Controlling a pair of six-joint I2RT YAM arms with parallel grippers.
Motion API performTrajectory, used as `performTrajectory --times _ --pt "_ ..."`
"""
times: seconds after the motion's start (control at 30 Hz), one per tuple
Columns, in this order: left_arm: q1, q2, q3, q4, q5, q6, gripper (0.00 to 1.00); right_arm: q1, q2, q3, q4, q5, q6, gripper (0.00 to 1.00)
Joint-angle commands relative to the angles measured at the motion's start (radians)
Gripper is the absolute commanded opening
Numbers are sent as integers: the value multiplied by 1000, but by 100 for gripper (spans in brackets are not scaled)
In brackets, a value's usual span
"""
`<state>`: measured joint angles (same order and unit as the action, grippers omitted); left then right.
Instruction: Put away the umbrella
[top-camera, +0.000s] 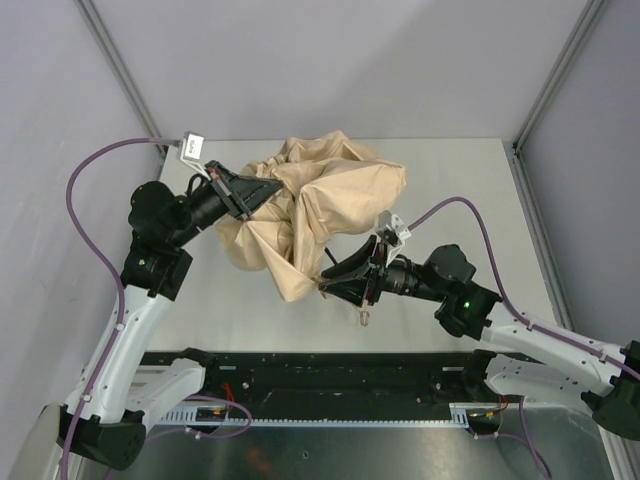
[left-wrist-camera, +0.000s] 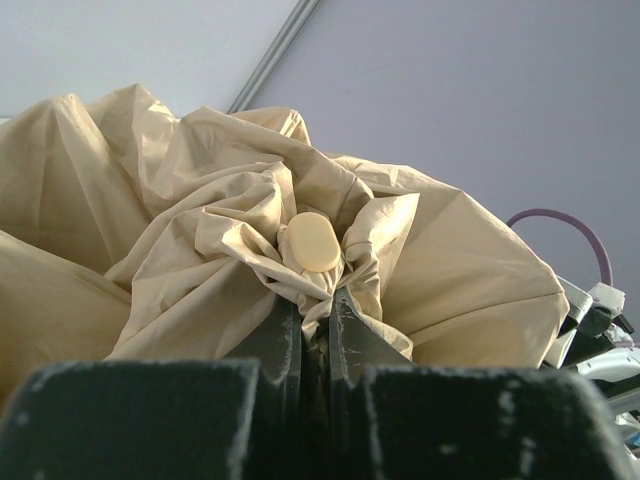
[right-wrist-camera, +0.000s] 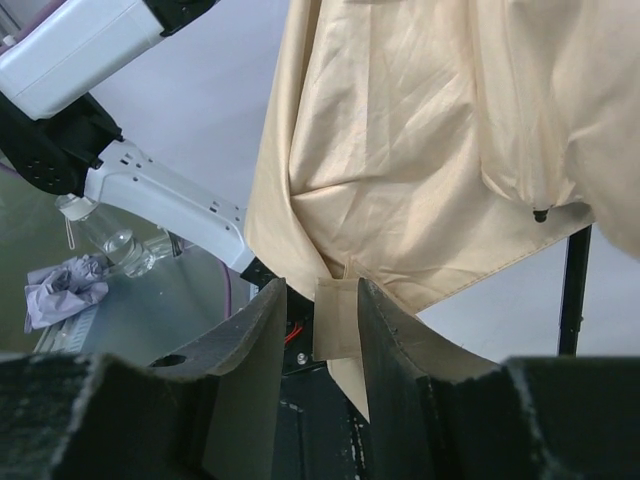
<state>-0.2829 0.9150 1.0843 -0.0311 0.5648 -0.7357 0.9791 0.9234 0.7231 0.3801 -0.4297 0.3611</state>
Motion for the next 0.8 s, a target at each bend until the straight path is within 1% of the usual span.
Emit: performTrajectory --times 0.0,0.2,0.47,0.67,0.7,0.77 --pt "9 -26 17 94 33 -28 0 8 8 57 43 48 -30 37" --pt "8 -30 14 97 39 -36 0 11 25 60 36 56 -31 32" --pt "8 -28 17 97 43 -43 0 39 34 62 -6 99 -63 36" --pt "8 -25 17 97 42 -54 0 80 36 68 -41 168 -105 34" --pt "8 -25 17 97 44 -54 0 83 35 71 -42 179 -108 32" --pt "9 -25 17 97 46 -55 0 85 35 74 -35 184 -106 24"
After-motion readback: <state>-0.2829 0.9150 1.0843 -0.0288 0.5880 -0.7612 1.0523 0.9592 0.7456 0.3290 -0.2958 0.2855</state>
